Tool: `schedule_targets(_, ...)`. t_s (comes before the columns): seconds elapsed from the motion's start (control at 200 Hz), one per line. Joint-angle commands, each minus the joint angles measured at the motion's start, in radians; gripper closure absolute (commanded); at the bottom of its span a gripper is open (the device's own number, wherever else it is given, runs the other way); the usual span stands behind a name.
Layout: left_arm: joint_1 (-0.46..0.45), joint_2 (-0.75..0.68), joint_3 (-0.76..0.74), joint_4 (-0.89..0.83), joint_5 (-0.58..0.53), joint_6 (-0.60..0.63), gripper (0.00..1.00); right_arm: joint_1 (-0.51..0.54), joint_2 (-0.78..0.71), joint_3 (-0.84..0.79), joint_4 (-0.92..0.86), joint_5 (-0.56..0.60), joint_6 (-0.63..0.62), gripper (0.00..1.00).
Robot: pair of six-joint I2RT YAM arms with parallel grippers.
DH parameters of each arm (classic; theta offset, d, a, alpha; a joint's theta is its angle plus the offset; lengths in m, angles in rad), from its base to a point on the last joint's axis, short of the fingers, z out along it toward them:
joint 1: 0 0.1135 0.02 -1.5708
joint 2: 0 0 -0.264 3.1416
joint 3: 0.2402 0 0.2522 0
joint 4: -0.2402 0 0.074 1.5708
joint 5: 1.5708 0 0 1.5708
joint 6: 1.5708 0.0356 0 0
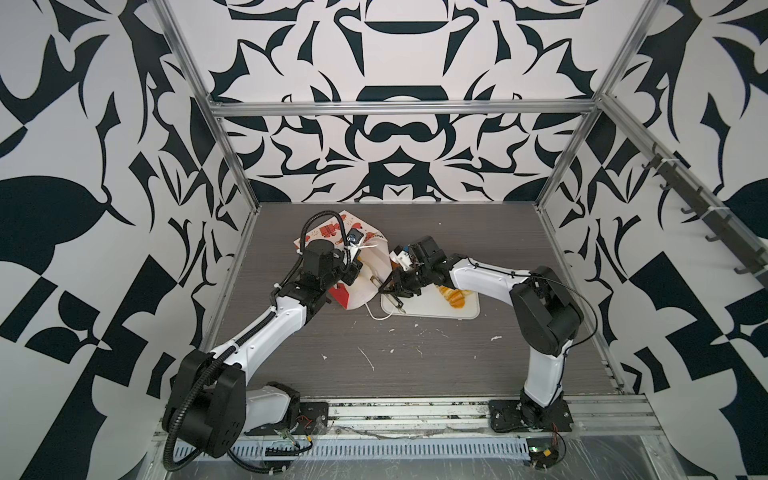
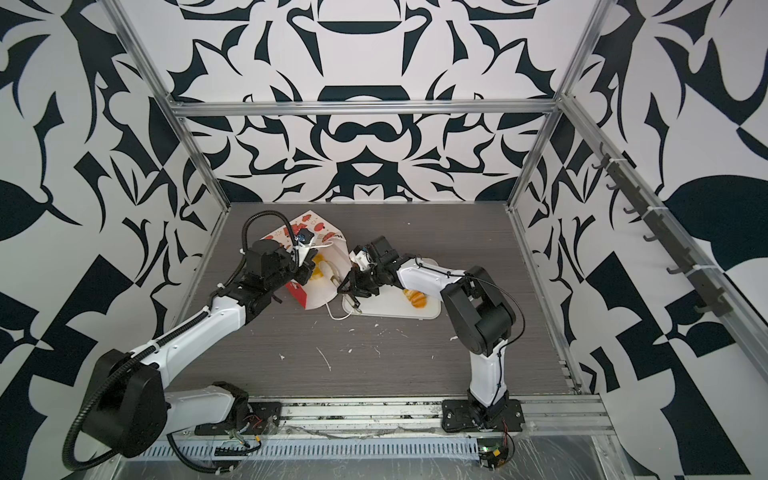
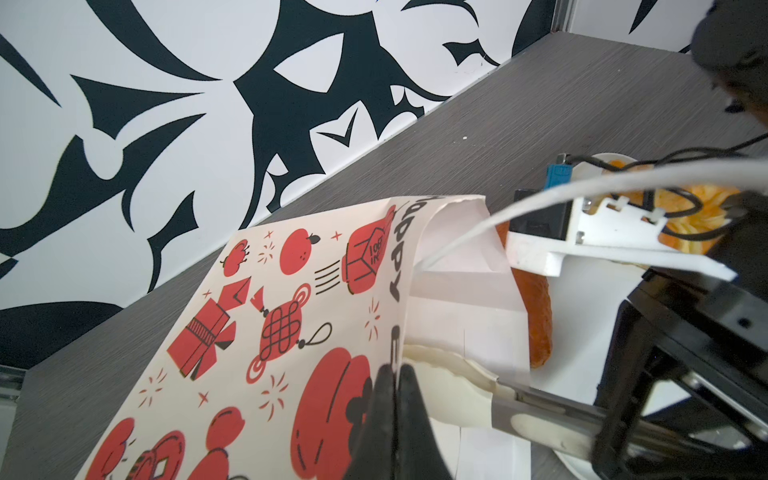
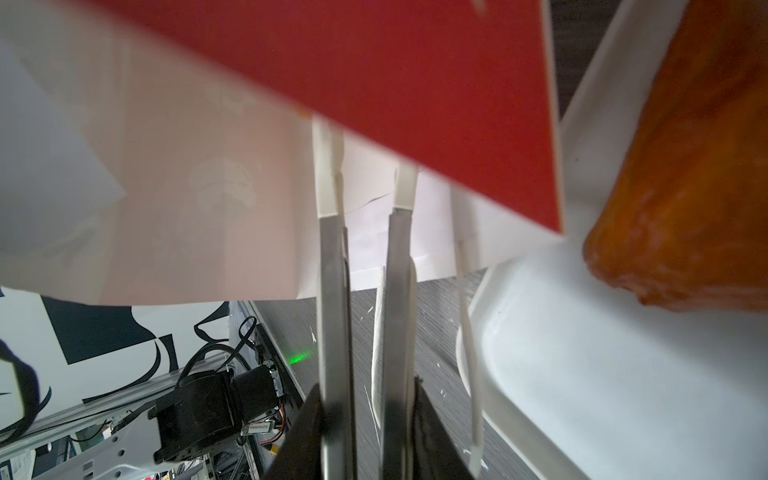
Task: Take the fake bread out of the paper bag
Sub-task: 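Pull the round yellow bread out of the bag with the right gripper's tongs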
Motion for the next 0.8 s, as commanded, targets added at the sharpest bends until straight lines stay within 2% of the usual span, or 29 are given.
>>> schedule_targets(0.0,-0.002,0.003,-0.013,0.036,0.013,-0.007,1.0,-0.011,-0.08,-0.009,0.021,-0.002,-0.028,0.83)
schedule_targets(0.38,-0.002,0.002,-0.006,0.04,-0.014,-0.014,1.0,-0.03,-0.17,-0.058,-0.01,0.008,-0.05,0.89)
schedule_targets(0.795,-0.012,0.071,0.012,0.059,-0.05,-0.021,1.0,-0.075,-0.357,-0.167,-0.065,0.019,-0.085,0.91)
